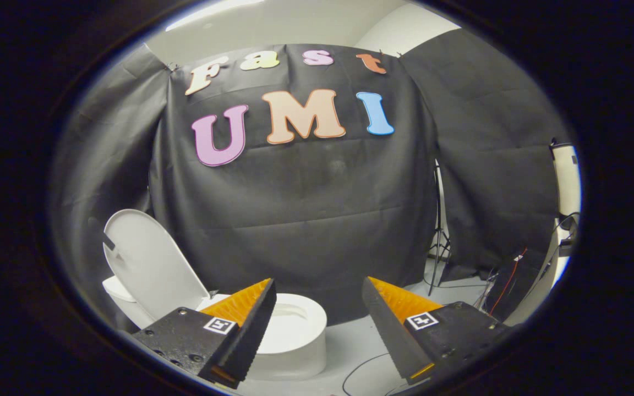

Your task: Open the toilet lid.

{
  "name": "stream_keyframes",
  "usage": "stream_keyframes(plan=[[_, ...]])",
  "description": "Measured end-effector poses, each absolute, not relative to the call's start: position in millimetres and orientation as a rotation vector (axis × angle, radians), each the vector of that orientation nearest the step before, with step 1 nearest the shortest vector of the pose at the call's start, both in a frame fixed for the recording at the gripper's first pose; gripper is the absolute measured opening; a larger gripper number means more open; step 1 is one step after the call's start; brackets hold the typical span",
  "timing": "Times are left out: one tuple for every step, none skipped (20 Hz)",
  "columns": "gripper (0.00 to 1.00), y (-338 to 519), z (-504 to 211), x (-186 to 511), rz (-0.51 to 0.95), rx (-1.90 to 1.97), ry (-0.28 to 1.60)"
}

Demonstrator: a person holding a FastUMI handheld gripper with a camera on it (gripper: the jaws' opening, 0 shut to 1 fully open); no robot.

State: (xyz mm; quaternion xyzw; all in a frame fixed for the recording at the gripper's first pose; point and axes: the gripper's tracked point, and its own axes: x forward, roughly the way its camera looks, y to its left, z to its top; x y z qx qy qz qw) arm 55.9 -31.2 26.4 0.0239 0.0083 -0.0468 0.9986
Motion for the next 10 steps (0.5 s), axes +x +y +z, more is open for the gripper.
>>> stream_keyframes(plan=[[0.97, -31.0, 26.1, 55.9, -0.093, 0.048, 0.017], [0.97, -30.4, 25.9, 55.4, -0.092, 0.049, 0.019], [0.97, -30.7, 24.8, 56.3, -0.093, 0.051, 0.021], [0.97, -31.6, 24.8, 56.7, -0.094, 0.055, 0.024], [0.97, -32.7, 23.4, 57.1, -0.093, 0.057, 0.027], [0.97, -33.4, 23.4, 57.3, -0.093, 0.059, 0.029], [0.97, -34.9, 23.1, 57.3, -0.093, 0.061, 0.031], [0.97, -35.3, 22.9, 58.1, -0.094, 0.06, 0.036], [0.97, -36.8, 22.0, 59.1, -0.094, 0.057, 0.04], [0.97, -37.0, 22.4, 59.7, -0.092, 0.054, 0.04]])
